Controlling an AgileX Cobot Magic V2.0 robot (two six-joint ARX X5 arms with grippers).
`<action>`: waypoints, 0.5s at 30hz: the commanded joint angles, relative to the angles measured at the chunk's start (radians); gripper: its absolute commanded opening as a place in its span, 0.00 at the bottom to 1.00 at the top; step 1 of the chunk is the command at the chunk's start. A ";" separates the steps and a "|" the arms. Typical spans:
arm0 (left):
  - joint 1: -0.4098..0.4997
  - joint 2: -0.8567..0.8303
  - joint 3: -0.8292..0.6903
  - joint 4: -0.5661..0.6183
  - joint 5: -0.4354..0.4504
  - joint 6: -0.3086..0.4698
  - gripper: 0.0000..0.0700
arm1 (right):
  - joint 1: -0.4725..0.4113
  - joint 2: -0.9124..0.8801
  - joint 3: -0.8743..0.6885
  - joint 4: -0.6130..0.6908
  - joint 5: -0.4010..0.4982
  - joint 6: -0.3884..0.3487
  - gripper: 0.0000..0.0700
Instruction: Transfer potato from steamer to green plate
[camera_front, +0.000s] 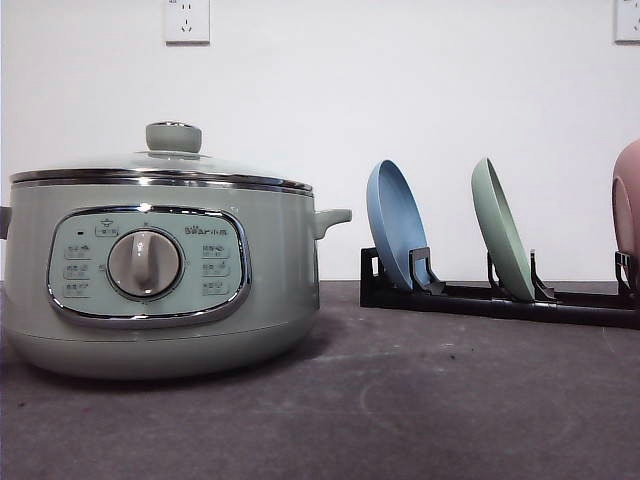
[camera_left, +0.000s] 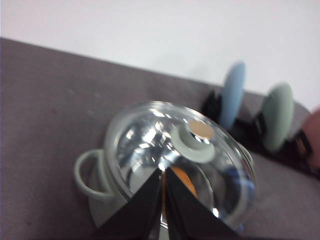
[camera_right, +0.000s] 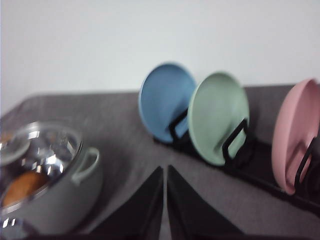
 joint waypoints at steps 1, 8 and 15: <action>-0.003 0.035 0.049 -0.029 0.033 0.071 0.00 | 0.002 0.040 0.046 -0.039 -0.015 -0.073 0.00; -0.053 0.146 0.185 -0.180 0.126 0.171 0.00 | 0.039 0.163 0.158 -0.205 -0.068 -0.155 0.00; -0.117 0.204 0.272 -0.296 0.136 0.242 0.00 | 0.100 0.235 0.216 -0.333 -0.077 -0.202 0.00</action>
